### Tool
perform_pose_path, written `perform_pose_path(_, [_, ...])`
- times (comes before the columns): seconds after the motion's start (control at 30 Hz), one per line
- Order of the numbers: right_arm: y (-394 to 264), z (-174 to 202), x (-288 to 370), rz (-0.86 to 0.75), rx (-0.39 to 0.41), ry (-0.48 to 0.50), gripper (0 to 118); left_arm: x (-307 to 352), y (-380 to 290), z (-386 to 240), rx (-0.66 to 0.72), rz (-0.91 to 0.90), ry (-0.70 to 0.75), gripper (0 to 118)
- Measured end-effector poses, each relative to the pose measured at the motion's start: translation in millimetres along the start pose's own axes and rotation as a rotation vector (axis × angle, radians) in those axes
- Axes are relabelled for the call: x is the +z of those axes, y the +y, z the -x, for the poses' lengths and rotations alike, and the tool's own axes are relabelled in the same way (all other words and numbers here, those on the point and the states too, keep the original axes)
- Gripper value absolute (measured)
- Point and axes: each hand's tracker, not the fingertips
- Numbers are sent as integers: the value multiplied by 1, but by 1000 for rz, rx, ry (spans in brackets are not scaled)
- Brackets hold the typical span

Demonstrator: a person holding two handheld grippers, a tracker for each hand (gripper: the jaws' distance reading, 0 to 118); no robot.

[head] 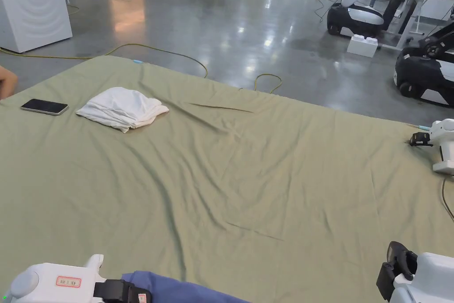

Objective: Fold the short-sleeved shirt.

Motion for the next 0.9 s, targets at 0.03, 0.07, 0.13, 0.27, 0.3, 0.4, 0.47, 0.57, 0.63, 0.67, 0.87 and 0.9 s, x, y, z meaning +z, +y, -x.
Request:
perform_pose_path(0.03, [0, 0, 0, 0, 3, -1, 0, 3, 13, 7, -7, -16, 33, 14])
perform_pose_path(0.07, [0, -1, 1, 0, 5, -2, 0, 6, 13, 4, -8, -17, 31, 14])
perform_pose_path(0.13, [1, -2, 2, -1, 7, -2, 0, 14, 11, -6, -29, -43, 17, 13])
perform_pose_path(0.27, [4, -6, 3, -8, 8, -4, 0, 33, 15, -34, -96, -71, 22, 13])
perform_pose_path(0.3, [5, -7, 3, -10, 9, -4, 0, 41, 13, -44, -122, -84, 37, 13])
perform_pose_path(0.4, [8, -9, 4, -20, 13, -5, 0, 68, 20, -64, -165, -126, 88, 13])
perform_pose_path(0.47, [9, -10, 4, -25, 11, -4, 0, 85, 34, -56, -179, -159, 152, 13])
perform_pose_path(0.57, [10, -12, 4, -27, 9, 0, 0, 119, 41, -59, -200, -204, 243, 13])
perform_pose_path(0.63, [9, -12, 3, -26, 8, 5, 0, 137, 44, -65, -222, -221, 339, 13])
perform_pose_path(0.67, [9, -12, 2, -25, 8, 7, 0, 143, 44, -69, -235, -222, 398, 13])
perform_pose_path(0.87, [6, -11, -1, -22, 0, 22, 0, 126, 17, -113, -260, -205, 416, 13])
perform_pose_path(0.9, [5, -11, -1, -21, -1, 24, 0, 119, 14, -121, -279, -190, 388, 13])
